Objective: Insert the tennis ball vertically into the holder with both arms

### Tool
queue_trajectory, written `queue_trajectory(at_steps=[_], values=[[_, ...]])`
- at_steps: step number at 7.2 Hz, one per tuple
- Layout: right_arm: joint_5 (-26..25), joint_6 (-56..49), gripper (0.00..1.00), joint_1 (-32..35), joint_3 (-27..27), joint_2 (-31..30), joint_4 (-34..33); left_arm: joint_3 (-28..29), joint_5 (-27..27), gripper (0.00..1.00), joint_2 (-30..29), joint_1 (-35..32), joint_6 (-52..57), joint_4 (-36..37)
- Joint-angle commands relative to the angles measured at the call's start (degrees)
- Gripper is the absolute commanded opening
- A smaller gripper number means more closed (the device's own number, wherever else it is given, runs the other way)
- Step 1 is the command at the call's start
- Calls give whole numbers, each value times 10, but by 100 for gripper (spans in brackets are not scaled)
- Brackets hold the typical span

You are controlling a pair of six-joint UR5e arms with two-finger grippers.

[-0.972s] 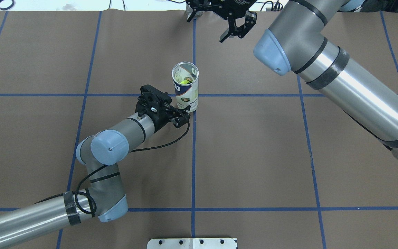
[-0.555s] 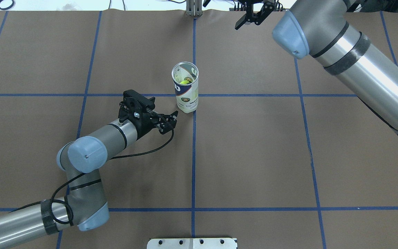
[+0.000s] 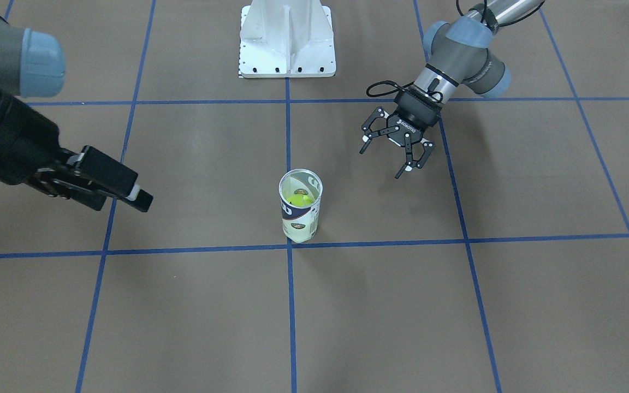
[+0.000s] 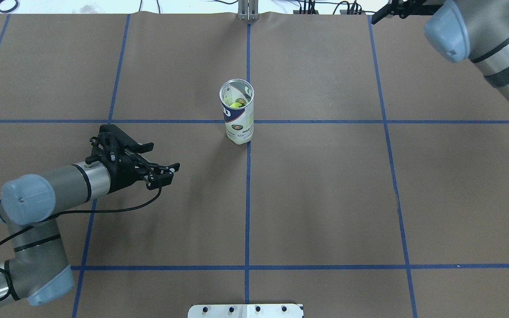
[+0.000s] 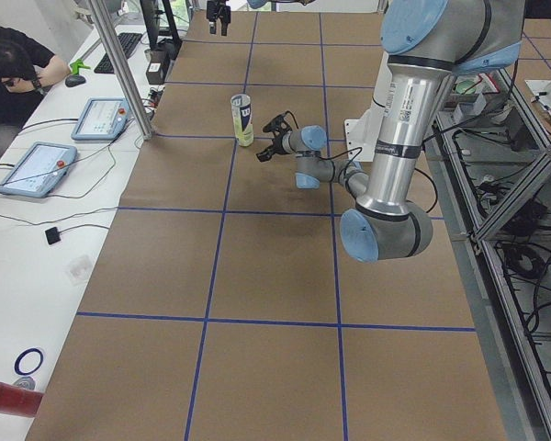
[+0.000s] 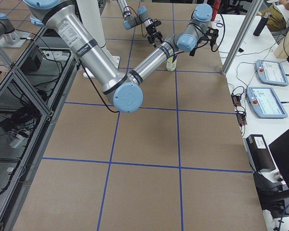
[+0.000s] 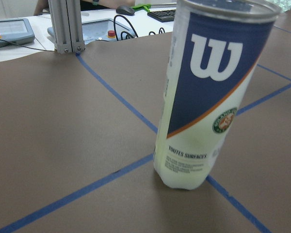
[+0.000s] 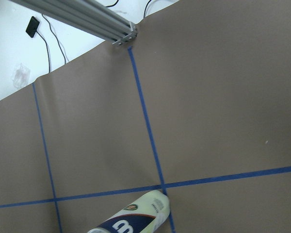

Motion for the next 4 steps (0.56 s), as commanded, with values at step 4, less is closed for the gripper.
queue_trajectory(at_steps=[4], values=[[-21, -318, 99, 84, -2, -182, -2, 4, -311, 100, -40, -275, 65, 278]])
